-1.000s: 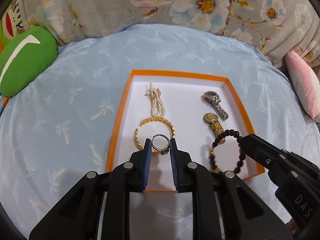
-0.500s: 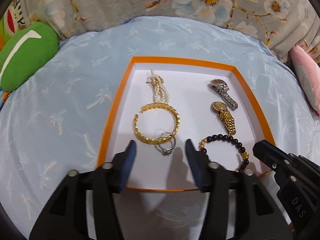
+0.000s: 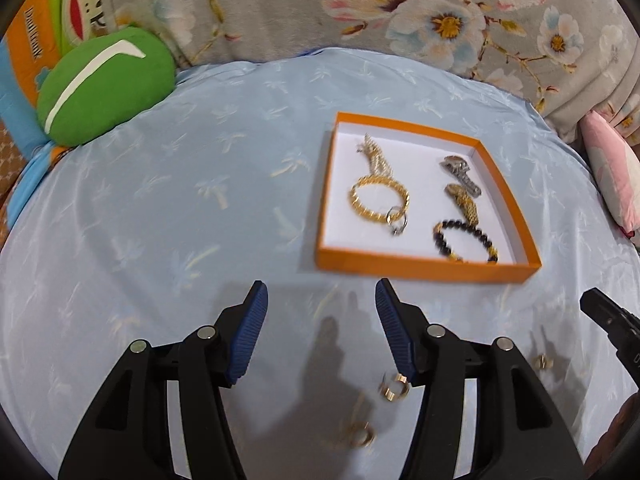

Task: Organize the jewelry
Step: 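Lift both open tools from the box toward the loose earrings, then lower the left tool onto a gold hoop earring and close it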

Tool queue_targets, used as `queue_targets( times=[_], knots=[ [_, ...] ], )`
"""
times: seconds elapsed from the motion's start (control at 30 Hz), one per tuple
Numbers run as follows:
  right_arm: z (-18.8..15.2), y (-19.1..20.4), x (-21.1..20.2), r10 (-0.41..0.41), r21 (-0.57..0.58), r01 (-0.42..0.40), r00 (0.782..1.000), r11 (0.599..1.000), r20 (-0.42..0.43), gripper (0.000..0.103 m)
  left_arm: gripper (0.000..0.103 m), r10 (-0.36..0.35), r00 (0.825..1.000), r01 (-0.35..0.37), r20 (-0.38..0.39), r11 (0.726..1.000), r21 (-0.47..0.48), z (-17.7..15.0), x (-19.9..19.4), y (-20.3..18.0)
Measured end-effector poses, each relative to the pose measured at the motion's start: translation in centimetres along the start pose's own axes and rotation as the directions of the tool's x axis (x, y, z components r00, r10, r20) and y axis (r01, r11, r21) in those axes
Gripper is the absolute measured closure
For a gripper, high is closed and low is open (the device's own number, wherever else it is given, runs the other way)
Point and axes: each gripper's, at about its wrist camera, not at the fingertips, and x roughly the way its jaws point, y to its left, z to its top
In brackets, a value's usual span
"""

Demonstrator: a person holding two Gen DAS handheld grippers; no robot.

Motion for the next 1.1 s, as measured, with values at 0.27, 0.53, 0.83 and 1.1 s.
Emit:
queue_targets(
  times=[0.27,0.53,0.83,1.1],
  knots=[
    [-4.5,-0.7,-0.8,-0.011,-0.001,0.011,0.998,1.000,-0.063,0.083,0.049,0.003,0.999,-0.004,-0.043,1.000,-0.007,-4.2,-2.2,1.0],
    [-5.1,0.1,0.1,-0.006,-0.018,0.005,0.997,1.000,-0.074,0.076,0.046,-0.023,0.996,0.023,-0.084,1.000,-0.001,-6.5,-2.3,0.2],
    [-4.2,1.0,1.9,-0.014,-0.051,0.009,0.996,0.999,-0.086,0.075,0.045,-0.030,0.994,0.030,-0.106,1.000,-0.002,-7.0,-1.6,-0.2],
    [-4.5,1.2,2.3,-0.007,-0.046,0.003,0.996,0.999,-0.091,0.075,0.045,-0.030,0.993,0.029,-0.111,1.000,-0.006,-7.3,-1.4,0.1]
  ],
)
